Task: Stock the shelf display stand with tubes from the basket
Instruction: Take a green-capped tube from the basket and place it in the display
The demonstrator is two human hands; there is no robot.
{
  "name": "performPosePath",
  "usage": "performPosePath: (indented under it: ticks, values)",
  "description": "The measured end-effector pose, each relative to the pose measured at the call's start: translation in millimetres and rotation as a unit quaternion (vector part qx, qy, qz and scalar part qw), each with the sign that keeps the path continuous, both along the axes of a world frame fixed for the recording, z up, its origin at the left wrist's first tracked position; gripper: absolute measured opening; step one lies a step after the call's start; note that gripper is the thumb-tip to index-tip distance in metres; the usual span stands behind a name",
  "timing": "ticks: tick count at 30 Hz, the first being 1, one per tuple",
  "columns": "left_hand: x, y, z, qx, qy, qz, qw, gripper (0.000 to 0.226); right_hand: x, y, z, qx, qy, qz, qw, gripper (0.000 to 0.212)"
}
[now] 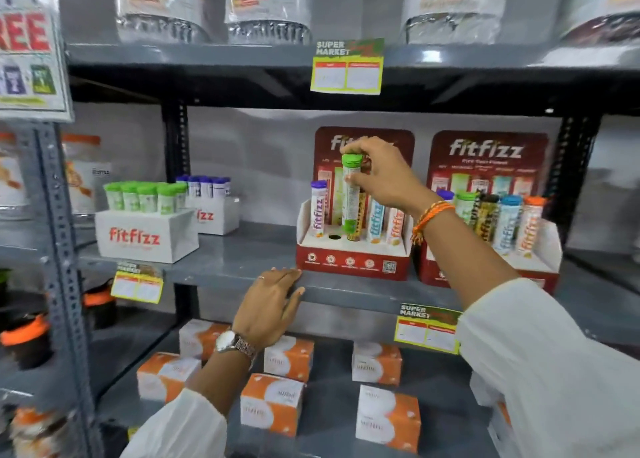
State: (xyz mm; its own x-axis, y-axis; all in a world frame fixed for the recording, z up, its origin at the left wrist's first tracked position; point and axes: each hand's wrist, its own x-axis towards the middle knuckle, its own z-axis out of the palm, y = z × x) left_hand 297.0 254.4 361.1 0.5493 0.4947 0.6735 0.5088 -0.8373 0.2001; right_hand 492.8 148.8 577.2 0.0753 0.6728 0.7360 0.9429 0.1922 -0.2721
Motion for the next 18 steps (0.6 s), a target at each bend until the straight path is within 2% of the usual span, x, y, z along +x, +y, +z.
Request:
performPosePath:
  ticks: [18]
  values:
    - [0,-5,-6,-0.002,-0.012,0.011,1.000,0.054,7,43,-31,-0.022,0.012,-0.015,1.000,0.040]
